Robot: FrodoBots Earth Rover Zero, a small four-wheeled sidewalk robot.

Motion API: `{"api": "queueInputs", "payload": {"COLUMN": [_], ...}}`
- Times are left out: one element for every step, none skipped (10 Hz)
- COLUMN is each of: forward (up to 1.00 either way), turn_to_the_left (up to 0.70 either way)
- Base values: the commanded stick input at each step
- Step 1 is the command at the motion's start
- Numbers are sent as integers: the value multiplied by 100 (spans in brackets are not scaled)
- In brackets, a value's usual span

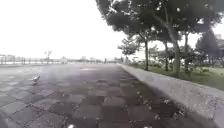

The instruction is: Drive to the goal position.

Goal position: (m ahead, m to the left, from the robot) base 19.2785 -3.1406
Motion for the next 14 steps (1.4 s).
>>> {"api": "queueInputs", "payload": {"forward": [70,70,70,70,70,70,70,70,70,70,70,70,70,70], "turn_to_the_left": [0,0,0,0,0,0,0,0,0,0,0,0,0,0]}}
